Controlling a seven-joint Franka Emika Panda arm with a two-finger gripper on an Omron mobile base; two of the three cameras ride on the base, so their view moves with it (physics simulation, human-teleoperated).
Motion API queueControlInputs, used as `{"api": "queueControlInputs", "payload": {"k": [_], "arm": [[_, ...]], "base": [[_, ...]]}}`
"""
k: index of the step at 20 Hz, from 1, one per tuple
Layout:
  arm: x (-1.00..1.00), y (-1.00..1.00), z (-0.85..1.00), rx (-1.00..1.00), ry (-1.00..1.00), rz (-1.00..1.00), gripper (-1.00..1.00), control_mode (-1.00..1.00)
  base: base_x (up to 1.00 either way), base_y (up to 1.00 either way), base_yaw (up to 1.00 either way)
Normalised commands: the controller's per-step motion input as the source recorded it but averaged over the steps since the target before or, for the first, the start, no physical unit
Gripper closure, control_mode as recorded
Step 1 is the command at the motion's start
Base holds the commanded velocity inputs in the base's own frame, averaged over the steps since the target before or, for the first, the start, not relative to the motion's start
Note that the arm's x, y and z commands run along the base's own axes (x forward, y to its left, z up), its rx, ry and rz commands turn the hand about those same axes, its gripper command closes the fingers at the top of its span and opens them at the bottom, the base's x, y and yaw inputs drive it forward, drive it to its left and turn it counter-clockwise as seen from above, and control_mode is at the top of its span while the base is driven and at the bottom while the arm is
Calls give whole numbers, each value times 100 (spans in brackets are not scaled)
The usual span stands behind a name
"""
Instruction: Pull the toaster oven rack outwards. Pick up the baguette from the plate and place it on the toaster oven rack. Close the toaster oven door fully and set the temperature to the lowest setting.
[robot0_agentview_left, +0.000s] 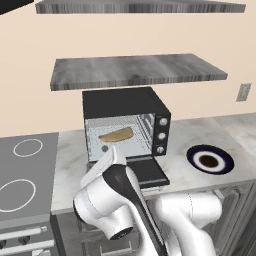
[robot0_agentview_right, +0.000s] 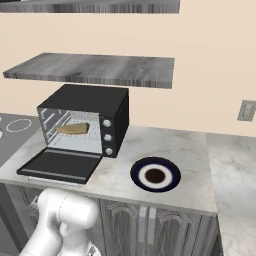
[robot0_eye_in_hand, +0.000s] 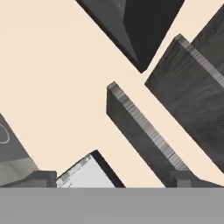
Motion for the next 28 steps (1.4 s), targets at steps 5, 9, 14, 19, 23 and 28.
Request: {"api": "queueControlInputs", "payload": {"k": [5,9,14,19,23,28], "arm": [[-23,9,-37,-44,0,-15,-100,-100],[-29,7,-24,-54,3,-18,-100,-100],[-29,19,-13,-66,11,-11,-100,-100],[-26,7,-10,-67,7,-1,-100,-100],[-3,0,2,-62,10,0,-100,-100],[4,0,14,-68,15,5,-100,-100]], "base": [[0,0,0],[0,0,0],[0,0,0],[0,0,0],[0,0,0],[0,0,0]]}}
